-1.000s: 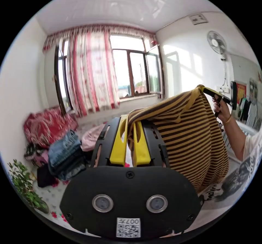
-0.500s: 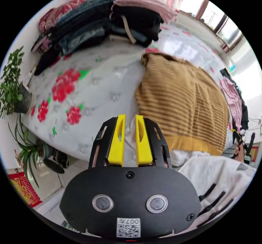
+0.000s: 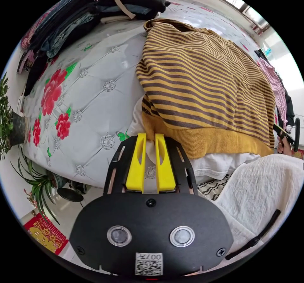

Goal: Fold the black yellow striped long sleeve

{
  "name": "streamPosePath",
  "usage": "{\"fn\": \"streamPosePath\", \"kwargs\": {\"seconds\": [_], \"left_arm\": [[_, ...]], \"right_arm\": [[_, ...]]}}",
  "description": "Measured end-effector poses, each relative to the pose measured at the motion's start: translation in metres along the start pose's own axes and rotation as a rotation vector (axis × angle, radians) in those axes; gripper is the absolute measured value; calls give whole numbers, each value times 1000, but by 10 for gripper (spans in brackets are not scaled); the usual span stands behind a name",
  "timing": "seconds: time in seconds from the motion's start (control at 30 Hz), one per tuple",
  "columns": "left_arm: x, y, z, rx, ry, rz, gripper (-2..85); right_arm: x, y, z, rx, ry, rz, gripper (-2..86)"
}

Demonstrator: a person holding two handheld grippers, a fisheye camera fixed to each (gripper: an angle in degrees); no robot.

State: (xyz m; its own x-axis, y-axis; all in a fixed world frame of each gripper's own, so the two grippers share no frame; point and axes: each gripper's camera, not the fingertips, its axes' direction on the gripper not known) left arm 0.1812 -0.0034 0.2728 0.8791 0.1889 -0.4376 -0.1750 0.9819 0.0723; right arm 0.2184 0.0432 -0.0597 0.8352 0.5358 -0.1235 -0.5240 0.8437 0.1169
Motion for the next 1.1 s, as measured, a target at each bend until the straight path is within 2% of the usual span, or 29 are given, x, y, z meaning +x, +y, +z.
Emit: {"fn": "streamPosePath", "kwargs": {"seconds": [0.1, 0.2, 0.27, 0.33, 0.4, 0.53, 0.67, 0.8, 0.93, 1.0, 1.1], "left_arm": [[7, -5, -4, -8, -44, 40, 14], [9, -11, -9, -27, -71, 68, 1], [-2, -14, -13, -34, -35, 37, -4], [-16, -16, -16, -43, 26, -17, -5], [-27, -16, -18, -42, 65, -39, -5], [-41, -8, -25, -8, 85, -64, -4], [-50, -3, -33, 2, 78, -87, -3], [-57, -8, -38, -31, 74, -62, -5], [-71, -9, -46, -55, 78, -59, -5], [-78, -8, -50, -65, 78, -76, -4], [-87, -2, -61, -72, 127, -82, -3]], "right_arm": [[34, -6, -26, 86, -23, 31, 0], [87, -11, -89, 299, 25, 110, 0], [135, -19, -146, 434, 90, 185, 2], [163, -27, -176, 479, 79, 210, 6], [174, -36, -179, 448, 50, 158, 16], [158, -25, -86, 187, -105, 19, 30], [132, 39, 9, 52, -256, 55, 26], [107, 74, 53, -32, -305, 54, 16], [106, 67, 44, -75, -225, -2, 7], [117, 62, 15, -24, -109, -22, 8], [153, 57, -60, 167, 186, 63, 16]]}}
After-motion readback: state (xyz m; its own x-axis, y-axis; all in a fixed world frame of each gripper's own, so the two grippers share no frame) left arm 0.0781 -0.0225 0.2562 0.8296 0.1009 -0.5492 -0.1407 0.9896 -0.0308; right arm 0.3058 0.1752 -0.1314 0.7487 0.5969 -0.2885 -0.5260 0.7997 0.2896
